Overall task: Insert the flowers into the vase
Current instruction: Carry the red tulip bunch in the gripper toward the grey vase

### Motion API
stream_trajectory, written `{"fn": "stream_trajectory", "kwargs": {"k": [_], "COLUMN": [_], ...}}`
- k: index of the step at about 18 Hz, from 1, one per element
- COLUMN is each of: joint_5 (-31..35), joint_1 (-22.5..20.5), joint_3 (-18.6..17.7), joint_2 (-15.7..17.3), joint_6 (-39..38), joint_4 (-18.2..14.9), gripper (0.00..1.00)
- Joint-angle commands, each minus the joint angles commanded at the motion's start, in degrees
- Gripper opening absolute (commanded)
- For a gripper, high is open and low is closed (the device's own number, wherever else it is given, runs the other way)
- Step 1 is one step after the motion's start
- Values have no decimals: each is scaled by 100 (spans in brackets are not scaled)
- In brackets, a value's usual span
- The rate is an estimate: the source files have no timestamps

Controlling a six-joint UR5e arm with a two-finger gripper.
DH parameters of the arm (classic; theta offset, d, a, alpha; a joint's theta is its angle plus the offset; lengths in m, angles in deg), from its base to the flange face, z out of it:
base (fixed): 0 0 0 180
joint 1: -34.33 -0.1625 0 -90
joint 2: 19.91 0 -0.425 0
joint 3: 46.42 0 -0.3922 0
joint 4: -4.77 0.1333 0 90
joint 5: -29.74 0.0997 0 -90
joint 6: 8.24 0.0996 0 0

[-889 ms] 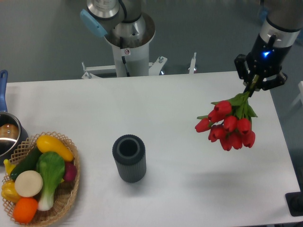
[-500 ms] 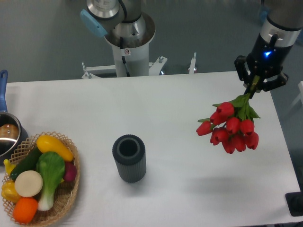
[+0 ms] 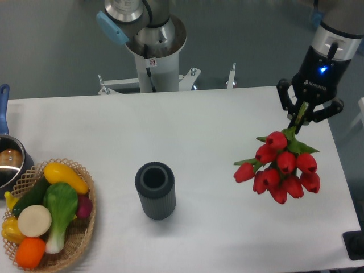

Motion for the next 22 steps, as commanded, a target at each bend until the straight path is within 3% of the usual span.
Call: {"fn": "stream_trajectory", "kwargs": {"k": [4,6,13,17,22], "joint_5": [-1293,-1725,-3359,-3572,-4389], "joint_1": [150,150,246,422,492], "joint_3": [-483,-580,-633,-799,-1072], "joint_2": [-9,-18,-220,-211,-167], "joint_6": [-468,-548,-539,-539,-557], "joint_4": [1257,1514,1550,1550,1550], "gripper": [18,18,18,18,18]}}
